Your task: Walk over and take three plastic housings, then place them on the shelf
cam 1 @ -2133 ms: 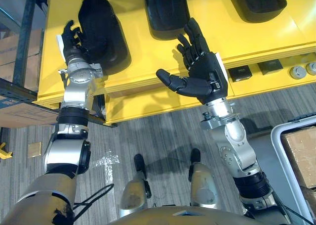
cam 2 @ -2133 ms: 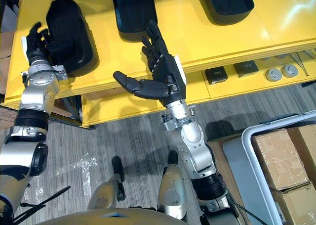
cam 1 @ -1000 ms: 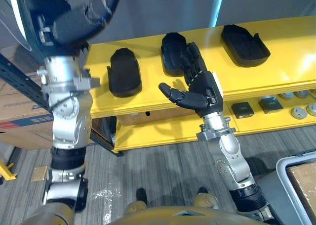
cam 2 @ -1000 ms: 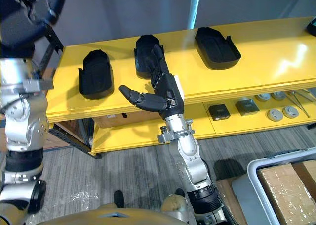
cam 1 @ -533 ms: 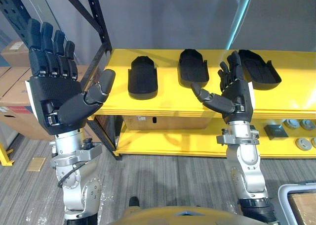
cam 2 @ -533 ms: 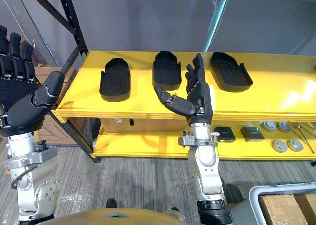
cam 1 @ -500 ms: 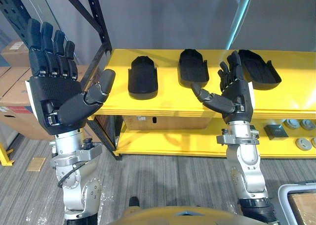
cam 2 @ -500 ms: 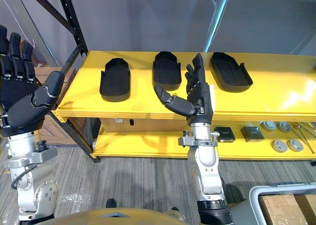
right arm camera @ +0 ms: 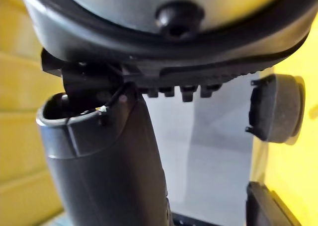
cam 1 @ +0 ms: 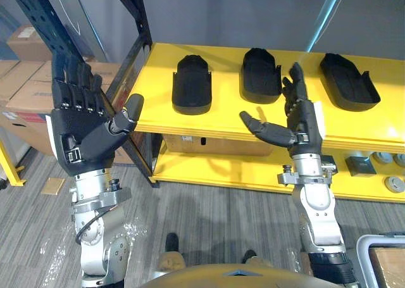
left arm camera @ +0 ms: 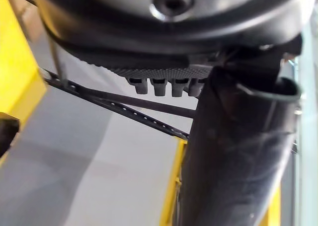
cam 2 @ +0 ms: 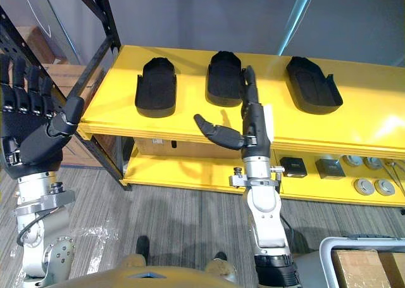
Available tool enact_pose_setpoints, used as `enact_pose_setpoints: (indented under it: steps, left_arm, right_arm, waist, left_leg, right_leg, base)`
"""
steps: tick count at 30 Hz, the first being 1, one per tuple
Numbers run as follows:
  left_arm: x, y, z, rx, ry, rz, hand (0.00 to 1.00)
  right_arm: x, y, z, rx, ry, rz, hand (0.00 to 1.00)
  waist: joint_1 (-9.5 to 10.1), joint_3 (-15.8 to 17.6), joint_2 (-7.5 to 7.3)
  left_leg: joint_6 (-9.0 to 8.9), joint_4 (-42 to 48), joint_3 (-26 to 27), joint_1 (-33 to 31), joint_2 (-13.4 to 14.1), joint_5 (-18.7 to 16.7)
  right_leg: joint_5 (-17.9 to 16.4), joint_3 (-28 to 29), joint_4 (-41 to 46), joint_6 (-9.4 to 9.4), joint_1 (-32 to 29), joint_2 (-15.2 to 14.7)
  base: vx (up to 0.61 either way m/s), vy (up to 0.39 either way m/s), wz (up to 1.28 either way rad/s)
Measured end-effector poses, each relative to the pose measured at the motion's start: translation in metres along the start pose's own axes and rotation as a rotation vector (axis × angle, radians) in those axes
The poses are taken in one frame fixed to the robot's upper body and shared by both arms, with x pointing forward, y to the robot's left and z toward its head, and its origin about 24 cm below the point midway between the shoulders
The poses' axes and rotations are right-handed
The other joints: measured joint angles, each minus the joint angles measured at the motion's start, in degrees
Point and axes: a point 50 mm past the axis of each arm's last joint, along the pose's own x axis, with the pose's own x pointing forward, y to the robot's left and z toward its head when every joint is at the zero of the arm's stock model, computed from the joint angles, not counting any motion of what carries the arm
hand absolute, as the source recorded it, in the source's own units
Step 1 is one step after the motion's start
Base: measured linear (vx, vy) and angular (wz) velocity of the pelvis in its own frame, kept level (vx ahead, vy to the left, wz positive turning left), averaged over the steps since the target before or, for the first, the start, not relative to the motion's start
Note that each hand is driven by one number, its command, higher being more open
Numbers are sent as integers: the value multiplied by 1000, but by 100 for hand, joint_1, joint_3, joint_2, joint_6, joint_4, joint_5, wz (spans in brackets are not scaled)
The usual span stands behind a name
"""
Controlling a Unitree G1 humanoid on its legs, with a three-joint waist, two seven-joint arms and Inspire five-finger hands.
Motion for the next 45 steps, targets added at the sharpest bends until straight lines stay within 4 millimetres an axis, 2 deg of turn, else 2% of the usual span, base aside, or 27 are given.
enact_pose_setpoints:
  steps: [5,9,14,21,23,29,38,42,45]
  left_arm:
    - [-5,-1,-11,-72,79,21,100]
    - [-12,5,-27,-96,151,73,100]
    - [-15,3,-32,-162,174,92,100]
    - [-16,-1,-37,-195,195,84,100]
    - [-18,0,-41,-192,211,93,100]
    - [-18,-1,-43,-197,217,90,100]
    - [-18,-1,-43,-201,215,91,100]
    - [-18,-1,-43,-200,215,92,100]
    - [-19,-1,-43,-198,218,96,100]
  right_arm:
    - [11,6,1,-159,-37,2,100]
    - [22,5,-11,-274,-25,-40,100]
    - [41,1,-13,-429,-58,-51,100]
    - [71,-2,-11,-476,-88,-67,100]
    - [80,3,-7,-505,-117,-48,100]
    - [86,10,-1,-514,-157,-15,100]
    - [91,34,8,-525,-264,195,100]
    - [91,38,8,-528,-266,213,100]
    - [99,37,14,-548,-288,179,100]
  waist:
    - [20,71,-79]
    - [42,127,-36]
    - [78,339,9]
    - [146,581,123]
    - [147,621,157]
    - [159,674,178]
    - [183,777,254]
    - [279,809,249]
    - [296,855,289]
  left_leg:
    - [34,0,11,-112,-4,32]
    - [25,16,10,-133,-1,102]
    - [26,18,1,-234,10,110]
    - [24,22,-65,-328,-8,207]
    - [17,22,-81,-359,-4,218]
    - [17,24,-134,-507,-18,323]
    - [1,23,-208,-516,-26,377]
    - [6,22,-209,-540,-39,374]
    - [54,23,-235,-610,-48,412]
  right_leg:
    - [1,74,29,-4,-132,5]
    - [-35,78,109,-64,-172,7]
    - [-99,79,238,-83,-315,2]
    - [-224,24,553,-66,-491,-67]
    - [-329,20,702,-96,-582,-86]
    - [-442,-31,979,-88,-799,-149]
    - [-687,-97,1349,-92,-892,-228]
    - [-742,-105,1482,-96,-956,-269]
    - [-750,-146,1535,-108,-1009,-287]
  base:
    - [0,0,0]
    - [36,-12,2]
    - [0,0,0]
    - [1,-3,8]
    - [-14,-9,5]
    - [-7,-10,8]
    - [-35,-18,6]
    - [-19,-6,3]
    - [-15,-18,7]
